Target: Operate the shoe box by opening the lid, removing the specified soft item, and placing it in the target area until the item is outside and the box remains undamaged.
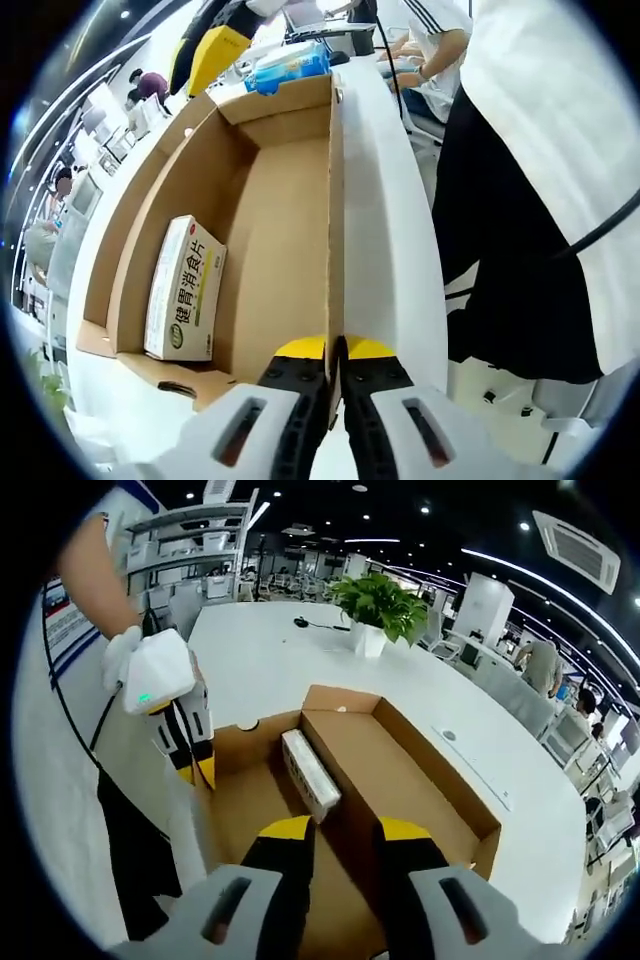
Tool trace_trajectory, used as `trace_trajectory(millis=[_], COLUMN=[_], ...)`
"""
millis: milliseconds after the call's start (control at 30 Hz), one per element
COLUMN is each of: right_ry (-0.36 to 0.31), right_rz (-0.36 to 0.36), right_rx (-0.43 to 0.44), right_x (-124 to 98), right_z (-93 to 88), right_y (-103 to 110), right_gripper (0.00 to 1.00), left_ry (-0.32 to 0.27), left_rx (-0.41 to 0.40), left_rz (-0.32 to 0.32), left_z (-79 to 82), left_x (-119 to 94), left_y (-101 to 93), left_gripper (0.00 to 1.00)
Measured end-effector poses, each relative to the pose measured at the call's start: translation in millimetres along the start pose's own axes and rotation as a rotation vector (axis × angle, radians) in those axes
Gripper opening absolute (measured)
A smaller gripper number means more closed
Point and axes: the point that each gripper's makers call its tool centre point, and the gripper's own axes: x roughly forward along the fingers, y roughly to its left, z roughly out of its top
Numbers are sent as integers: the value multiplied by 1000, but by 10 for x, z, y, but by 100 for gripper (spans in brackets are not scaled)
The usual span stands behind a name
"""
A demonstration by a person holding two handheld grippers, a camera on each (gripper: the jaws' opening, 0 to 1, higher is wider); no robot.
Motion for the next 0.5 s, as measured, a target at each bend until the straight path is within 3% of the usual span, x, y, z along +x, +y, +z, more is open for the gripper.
trace_trajectory(millis=[100, 500], right_ry=[-6, -5], right_rz=[2, 18], right_rx=[49, 41], right_x=[65, 124], right_z=[29, 76], right_y=[-43, -15], right_gripper=[23, 24], left_ry=[-1, -1], left_rx=[1, -2], left_rz=[1, 2], left_z=[6, 5], left_x=[-3, -3], left_y=[-2, -4], left_gripper=[3, 3])
